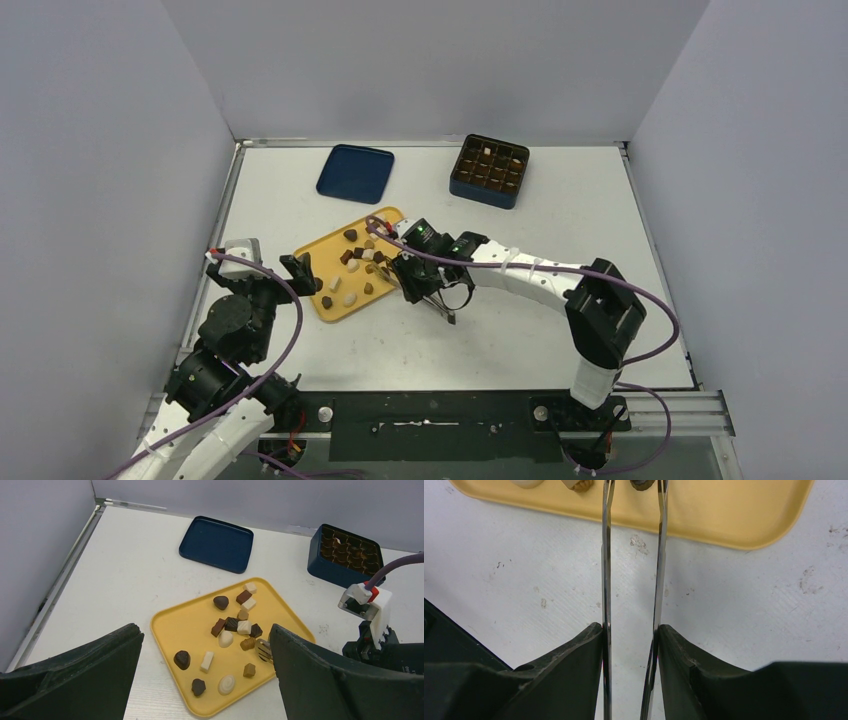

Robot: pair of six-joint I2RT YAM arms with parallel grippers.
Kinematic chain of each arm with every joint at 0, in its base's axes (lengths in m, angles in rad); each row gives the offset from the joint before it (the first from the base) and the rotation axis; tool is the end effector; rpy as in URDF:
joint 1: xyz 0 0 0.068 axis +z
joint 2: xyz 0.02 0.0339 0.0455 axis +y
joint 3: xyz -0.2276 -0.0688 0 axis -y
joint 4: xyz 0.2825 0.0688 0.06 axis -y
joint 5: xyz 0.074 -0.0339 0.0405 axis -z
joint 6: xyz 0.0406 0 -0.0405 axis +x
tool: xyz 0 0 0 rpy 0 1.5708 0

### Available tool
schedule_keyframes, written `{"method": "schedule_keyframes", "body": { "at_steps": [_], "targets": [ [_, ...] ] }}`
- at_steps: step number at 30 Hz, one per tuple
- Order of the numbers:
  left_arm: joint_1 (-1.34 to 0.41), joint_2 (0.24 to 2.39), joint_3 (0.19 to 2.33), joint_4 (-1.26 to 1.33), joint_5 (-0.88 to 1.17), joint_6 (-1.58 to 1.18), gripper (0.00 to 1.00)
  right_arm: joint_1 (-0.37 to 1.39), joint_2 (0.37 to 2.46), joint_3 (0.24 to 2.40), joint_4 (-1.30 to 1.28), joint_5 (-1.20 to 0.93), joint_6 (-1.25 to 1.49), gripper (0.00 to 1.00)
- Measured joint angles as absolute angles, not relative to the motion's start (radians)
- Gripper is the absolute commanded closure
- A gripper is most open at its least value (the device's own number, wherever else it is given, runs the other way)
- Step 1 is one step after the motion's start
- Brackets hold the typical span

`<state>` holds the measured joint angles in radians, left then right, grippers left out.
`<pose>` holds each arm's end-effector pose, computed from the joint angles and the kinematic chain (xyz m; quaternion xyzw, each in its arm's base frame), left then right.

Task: Pack the chocolate
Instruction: Pick up the fake chocolate from the plate.

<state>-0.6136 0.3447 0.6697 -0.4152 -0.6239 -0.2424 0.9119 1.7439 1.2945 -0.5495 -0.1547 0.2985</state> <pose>0.1452 -0.0732 0.3278 -0.0738 0.7288 -0.0603 0.6781 0.2409 0.3213 0.1731 -0.3096 0.9053 0.2210 0.1891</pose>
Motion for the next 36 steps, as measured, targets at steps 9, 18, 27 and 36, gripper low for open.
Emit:
{"method": "schedule_keyframes", "body": {
  "at_steps": [9,18,27,36],
  "targets": [
    [-0.614,0.345,0.67,-0.415,-0.624,-0.242,0.03,0.93,1.781,1.312,-0.568,-0.125,0.297,0.6],
    [-0.614,0.344,0.67,-0.415,-0.624,-0.242,0.03,0.944,1.781,1.323,-0.586,-0.099,0.296,0.73],
    [-0.614,0.336,0.67,-0.415,-0.624,-0.242,0.03,0.944,1.781,1.333,-0.595,-0.091,0.296,0.77],
    [-0.614,0.336,0.67,-0.415,-0.624,-0.242,0.03,0.941,1.78,1.347,-0.609,-0.076,0.295,0.78]
  ]
}}
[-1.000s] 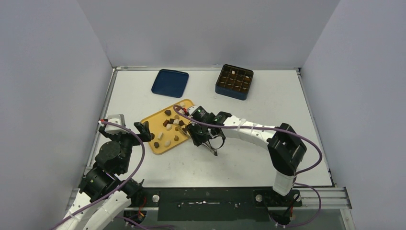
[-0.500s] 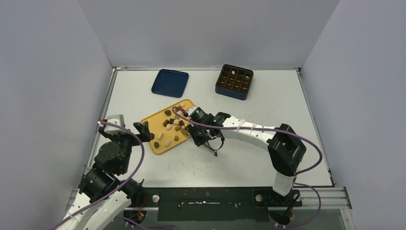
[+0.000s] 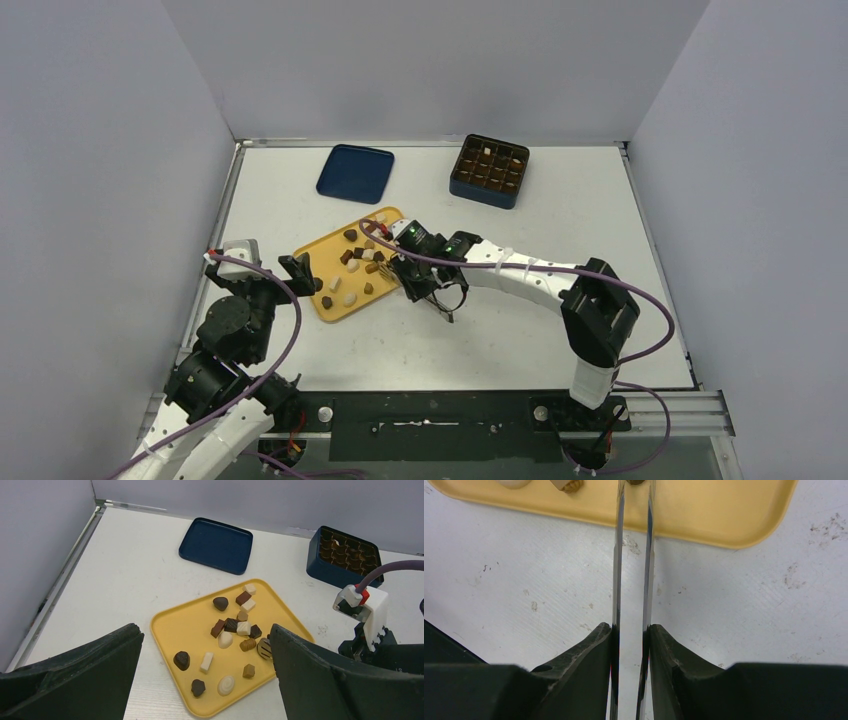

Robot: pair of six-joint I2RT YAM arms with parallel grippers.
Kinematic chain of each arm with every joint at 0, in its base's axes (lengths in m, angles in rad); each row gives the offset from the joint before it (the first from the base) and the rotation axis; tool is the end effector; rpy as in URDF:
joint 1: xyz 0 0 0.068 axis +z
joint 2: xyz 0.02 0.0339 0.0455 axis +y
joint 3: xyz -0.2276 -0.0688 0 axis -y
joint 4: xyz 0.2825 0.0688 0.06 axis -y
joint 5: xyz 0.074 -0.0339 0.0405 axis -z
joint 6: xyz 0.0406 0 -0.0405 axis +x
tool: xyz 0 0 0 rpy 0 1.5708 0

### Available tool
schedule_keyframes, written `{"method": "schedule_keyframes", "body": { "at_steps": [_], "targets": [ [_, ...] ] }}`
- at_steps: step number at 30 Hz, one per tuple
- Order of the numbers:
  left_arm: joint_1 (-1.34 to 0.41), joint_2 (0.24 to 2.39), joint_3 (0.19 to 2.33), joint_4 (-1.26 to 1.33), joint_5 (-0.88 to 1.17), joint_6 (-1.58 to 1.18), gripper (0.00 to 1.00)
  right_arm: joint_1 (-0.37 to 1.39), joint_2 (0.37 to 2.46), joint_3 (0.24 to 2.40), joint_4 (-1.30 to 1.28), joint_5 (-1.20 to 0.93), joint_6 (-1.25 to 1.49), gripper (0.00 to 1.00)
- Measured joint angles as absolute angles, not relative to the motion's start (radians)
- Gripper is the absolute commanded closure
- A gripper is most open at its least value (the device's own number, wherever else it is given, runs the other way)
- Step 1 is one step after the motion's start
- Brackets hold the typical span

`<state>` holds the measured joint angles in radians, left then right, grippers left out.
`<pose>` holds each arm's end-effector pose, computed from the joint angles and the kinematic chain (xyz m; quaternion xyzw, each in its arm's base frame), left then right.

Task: Pack the chocolate
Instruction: Pick up the fake chocolate from the plate, then place the fake chocolate in the packing box.

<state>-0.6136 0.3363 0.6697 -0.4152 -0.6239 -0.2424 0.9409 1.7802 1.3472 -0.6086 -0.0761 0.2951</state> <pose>0.1437 -0.0722 0.3290 -0.0752 0.7263 -0.0623 0.6804 0.2371 0.3305 0.1732 -0.3155 0.9115 0.1813 0.1917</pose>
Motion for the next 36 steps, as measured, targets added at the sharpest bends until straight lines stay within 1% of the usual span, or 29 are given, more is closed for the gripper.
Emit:
{"method": "schedule_keyframes", "body": {
  "at_steps": [8,16,28,36],
  "targets": [
    [-0.614,0.336,0.67,-0.415,-0.624,-0.242,0.03,0.909,1.775,1.368,-0.617,-0.067,0.284,0.79],
    [-0.614,0.336,0.67,-0.415,-0.624,-0.242,0.03,0.819,1.749,1.381,-0.635,-0.065,0.273,0.79],
    [-0.614,0.336,0.67,-0.415,-0.623,-0.243,0.03,0.596,1.726,1.446,-0.649,-0.039,0.245,0.79],
    [-0.614,0.336,0.67,-0.415,-0.623,-0.242,0.03,0.401,1.726,1.483,-0.651,-0.03,0.244,0.79]
  ]
}}
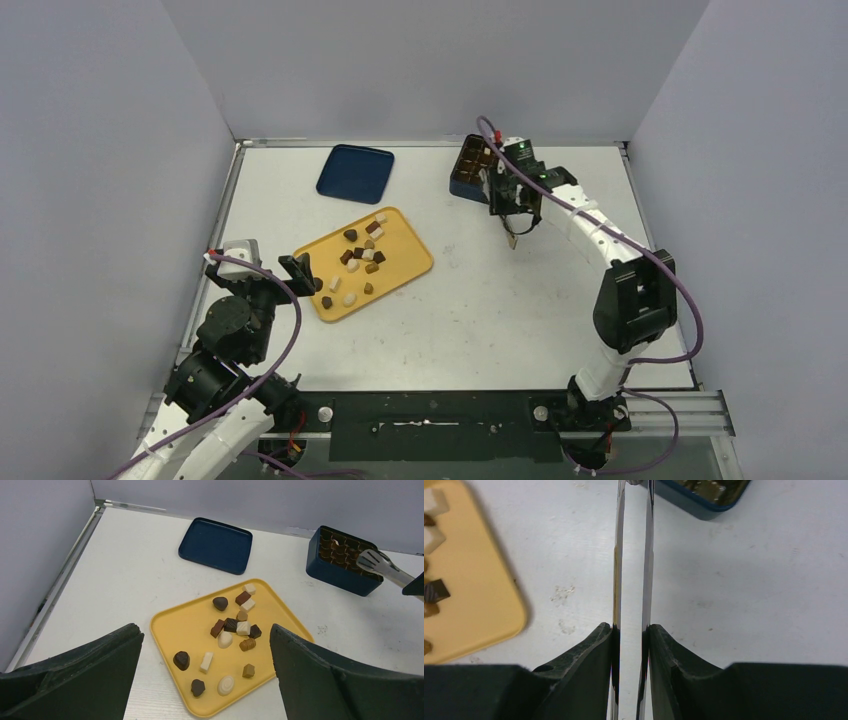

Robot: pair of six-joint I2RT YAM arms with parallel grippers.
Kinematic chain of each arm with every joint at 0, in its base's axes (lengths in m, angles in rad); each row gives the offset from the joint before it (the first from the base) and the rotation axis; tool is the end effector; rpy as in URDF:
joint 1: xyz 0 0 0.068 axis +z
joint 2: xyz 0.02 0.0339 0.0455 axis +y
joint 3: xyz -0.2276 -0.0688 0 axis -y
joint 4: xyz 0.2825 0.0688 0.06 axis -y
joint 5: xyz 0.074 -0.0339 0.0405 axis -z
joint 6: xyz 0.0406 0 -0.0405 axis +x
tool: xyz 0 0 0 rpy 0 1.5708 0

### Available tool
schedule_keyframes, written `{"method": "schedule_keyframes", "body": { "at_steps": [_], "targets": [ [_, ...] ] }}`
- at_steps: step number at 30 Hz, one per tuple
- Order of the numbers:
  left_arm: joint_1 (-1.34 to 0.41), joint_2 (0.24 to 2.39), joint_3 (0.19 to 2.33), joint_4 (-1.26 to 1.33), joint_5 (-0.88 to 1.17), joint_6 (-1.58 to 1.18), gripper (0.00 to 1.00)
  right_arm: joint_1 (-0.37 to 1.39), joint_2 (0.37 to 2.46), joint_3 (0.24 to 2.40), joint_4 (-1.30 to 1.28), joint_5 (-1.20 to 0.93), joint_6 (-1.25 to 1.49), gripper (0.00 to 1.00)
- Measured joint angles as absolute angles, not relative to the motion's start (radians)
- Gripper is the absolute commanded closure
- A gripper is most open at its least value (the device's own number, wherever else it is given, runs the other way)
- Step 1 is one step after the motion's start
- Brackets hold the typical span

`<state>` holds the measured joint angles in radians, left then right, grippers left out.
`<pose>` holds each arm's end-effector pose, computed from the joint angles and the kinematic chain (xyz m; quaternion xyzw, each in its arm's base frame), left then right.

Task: Pack the chocolate
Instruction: Place the fake chocolate in the packing box.

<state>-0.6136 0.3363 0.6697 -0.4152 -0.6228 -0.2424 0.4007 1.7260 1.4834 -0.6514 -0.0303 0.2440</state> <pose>0.1437 -0.0722 0.3290 -0.0749 0.7263 -0.0627 0.6804 0.3822 0.1632 0.2394 -0.0788 0.9399 0.1187 0.3103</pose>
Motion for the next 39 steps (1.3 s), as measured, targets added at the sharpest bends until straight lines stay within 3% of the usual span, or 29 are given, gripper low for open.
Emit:
{"method": "schedule_keyframes", "body": {
  "at_steps": [11,39],
  "targets": [
    [-0.614,0.336,0.67,-0.415,-0.618,-0.242,0.03,0.207,1.756,1.584,-0.631,-0.051,0.249,0.78],
    [-0.614,0.337,0.67,-0.415,-0.611,-0.242,0.03,0.104,1.967,1.701,-0.572,-0.159,0.247,0.73]
  ]
}}
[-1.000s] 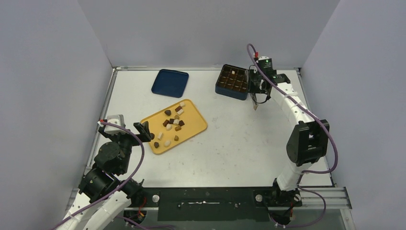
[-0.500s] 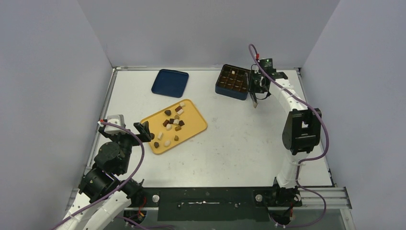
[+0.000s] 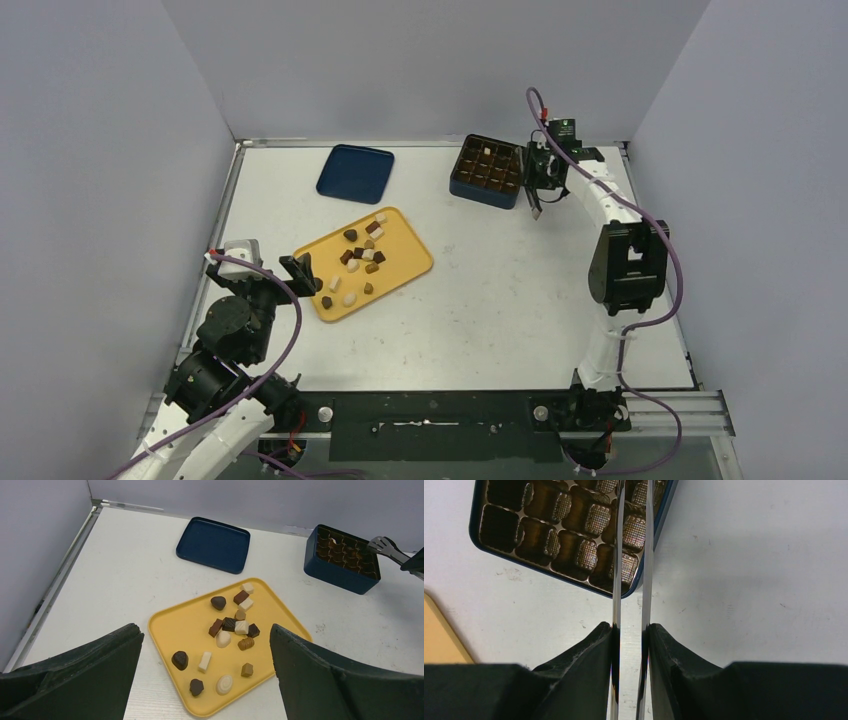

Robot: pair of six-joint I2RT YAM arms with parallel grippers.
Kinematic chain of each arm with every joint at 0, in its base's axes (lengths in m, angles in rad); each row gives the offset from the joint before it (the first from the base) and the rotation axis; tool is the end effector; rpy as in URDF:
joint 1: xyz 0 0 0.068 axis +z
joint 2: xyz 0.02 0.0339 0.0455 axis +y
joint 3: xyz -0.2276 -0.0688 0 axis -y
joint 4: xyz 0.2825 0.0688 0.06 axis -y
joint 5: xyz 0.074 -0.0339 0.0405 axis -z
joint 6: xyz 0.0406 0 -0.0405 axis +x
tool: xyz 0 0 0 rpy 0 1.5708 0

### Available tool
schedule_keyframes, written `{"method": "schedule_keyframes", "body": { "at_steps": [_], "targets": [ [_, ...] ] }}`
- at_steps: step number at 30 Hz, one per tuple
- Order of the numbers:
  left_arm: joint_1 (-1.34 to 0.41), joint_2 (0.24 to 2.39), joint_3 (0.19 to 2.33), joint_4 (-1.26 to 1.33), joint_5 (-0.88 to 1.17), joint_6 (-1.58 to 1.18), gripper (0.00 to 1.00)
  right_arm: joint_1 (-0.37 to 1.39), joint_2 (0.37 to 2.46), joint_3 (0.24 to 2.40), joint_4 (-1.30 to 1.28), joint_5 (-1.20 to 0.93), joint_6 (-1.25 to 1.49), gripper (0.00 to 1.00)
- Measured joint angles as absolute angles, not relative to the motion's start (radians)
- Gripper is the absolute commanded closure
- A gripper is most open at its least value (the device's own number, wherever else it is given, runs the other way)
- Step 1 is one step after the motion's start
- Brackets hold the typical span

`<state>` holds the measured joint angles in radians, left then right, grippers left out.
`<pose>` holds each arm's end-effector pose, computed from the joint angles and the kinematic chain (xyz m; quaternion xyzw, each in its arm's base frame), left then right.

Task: Pack the chocolate
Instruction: Place the fake chocolate in the packing box.

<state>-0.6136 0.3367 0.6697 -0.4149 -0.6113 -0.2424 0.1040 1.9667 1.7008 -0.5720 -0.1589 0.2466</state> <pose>0.1438 -0.0728 0.3290 -0.0710 0.7270 -0.0668 0.6797 0.4692 0.0554 0.2224 0.0379 0.9303 0.1353 0.3388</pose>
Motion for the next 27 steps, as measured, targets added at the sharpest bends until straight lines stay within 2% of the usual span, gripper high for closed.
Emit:
{"method": "schedule_keyframes", "body": {
  "at_steps": [8,18,27],
  "targets": [
    [-0.614,0.337,0.67,-0.415,-0.611,-0.243,0.03,0.104,2.024,1.707,-0.577,-0.181,0.247,0.71],
    [-0.614,0.337,0.67,-0.415,-0.611,-0.243,0.03,0.104,2.027,1.711,-0.577,-0.161,0.24,0.62],
    [-0.614,0.337,0.67,-0.415,-0.611,-0.243,0.03,0.104,2.027,1.713,-0.577,-0.159,0.24,0.6]
  ]
}}
